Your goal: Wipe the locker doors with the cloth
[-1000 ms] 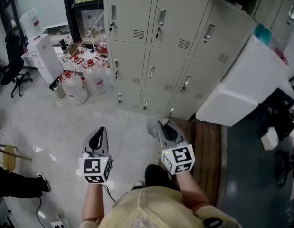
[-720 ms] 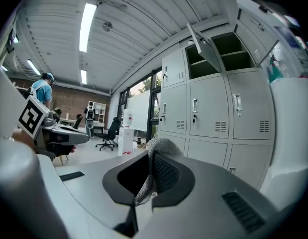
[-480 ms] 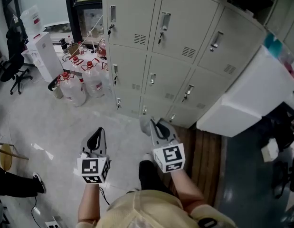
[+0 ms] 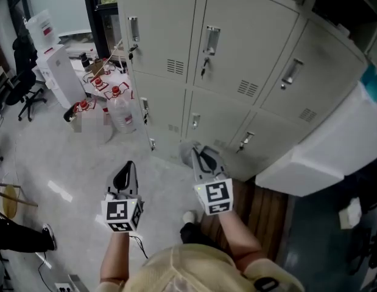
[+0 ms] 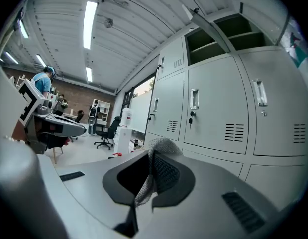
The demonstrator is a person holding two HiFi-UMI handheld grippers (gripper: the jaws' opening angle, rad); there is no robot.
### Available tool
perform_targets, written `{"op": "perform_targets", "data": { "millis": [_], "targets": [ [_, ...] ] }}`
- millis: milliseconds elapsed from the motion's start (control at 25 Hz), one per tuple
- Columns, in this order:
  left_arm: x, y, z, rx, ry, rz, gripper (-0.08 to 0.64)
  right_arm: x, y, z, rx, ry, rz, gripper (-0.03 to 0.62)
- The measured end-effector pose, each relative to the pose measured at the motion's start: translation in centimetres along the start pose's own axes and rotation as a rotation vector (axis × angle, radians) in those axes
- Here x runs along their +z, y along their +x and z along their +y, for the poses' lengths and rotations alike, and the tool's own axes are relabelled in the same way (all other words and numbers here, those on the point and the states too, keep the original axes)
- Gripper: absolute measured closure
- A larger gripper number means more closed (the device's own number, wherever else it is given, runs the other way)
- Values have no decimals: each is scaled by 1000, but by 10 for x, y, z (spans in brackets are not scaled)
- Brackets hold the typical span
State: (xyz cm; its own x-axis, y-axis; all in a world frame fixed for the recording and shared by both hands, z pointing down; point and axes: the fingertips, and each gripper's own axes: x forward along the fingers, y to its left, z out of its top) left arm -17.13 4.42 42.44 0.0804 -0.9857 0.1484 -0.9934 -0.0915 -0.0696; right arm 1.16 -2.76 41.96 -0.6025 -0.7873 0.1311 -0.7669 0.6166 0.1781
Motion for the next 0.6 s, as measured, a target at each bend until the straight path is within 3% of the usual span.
{"op": "perform_targets", "data": {
  "millis": [600],
  "targets": [
    [13,113,-7,50,-17,-9,558,-16,107,-68,79,-34,14,588]
  ]
}}
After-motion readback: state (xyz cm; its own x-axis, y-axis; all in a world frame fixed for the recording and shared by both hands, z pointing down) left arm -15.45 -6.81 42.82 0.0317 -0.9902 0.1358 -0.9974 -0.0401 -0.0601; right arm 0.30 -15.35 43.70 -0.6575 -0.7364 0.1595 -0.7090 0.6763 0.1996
